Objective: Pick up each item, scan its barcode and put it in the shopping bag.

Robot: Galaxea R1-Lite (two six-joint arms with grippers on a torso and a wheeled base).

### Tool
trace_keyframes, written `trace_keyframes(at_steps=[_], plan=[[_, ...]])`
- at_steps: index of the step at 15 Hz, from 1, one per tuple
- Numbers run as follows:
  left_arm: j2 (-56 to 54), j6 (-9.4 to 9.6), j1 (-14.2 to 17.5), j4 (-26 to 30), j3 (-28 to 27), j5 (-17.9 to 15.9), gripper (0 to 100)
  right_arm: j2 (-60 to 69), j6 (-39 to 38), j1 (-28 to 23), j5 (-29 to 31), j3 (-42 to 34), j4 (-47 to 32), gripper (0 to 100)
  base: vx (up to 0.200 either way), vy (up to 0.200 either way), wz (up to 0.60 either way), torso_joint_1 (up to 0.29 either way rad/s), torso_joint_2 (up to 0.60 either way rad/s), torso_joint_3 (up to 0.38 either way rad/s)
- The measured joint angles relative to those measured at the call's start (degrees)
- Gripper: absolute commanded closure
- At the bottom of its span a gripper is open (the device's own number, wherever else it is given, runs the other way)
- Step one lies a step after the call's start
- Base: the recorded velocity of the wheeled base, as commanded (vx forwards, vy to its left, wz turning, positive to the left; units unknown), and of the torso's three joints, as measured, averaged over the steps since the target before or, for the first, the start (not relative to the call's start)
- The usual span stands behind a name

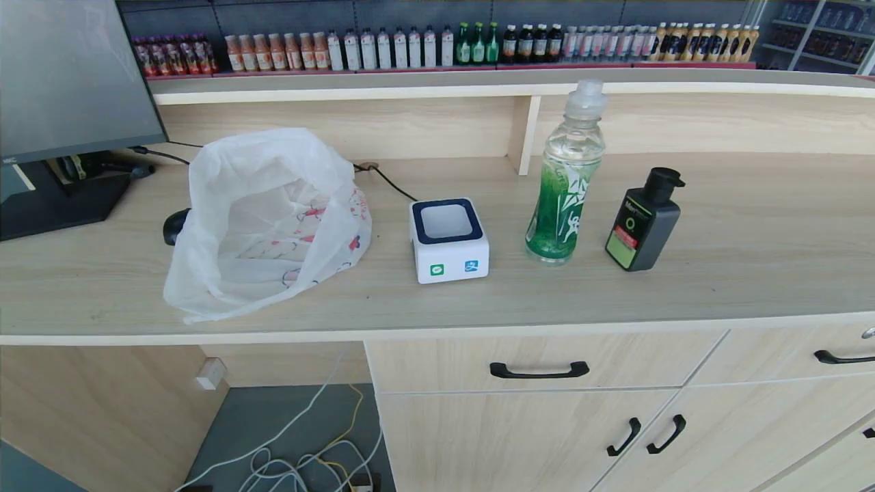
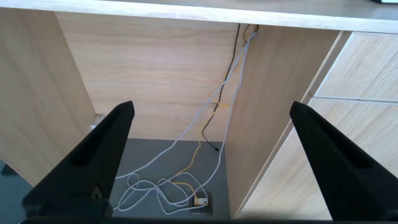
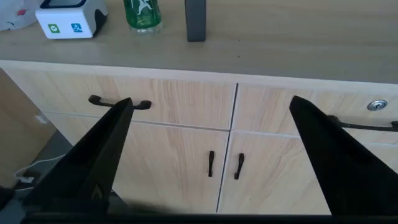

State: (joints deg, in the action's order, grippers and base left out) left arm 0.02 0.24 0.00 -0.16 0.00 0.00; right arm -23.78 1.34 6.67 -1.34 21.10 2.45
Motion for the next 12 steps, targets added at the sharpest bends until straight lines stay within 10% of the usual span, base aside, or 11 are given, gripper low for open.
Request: trace_keyframes(at_steps=[12], plan=[[0.0,0.02,0.0,0.0,0.0,0.0,0,-40.4,5.0,17.5,0.0,8.0,36.1,0,0.000,0.000,0.00,0.000,0.00,0.000]])
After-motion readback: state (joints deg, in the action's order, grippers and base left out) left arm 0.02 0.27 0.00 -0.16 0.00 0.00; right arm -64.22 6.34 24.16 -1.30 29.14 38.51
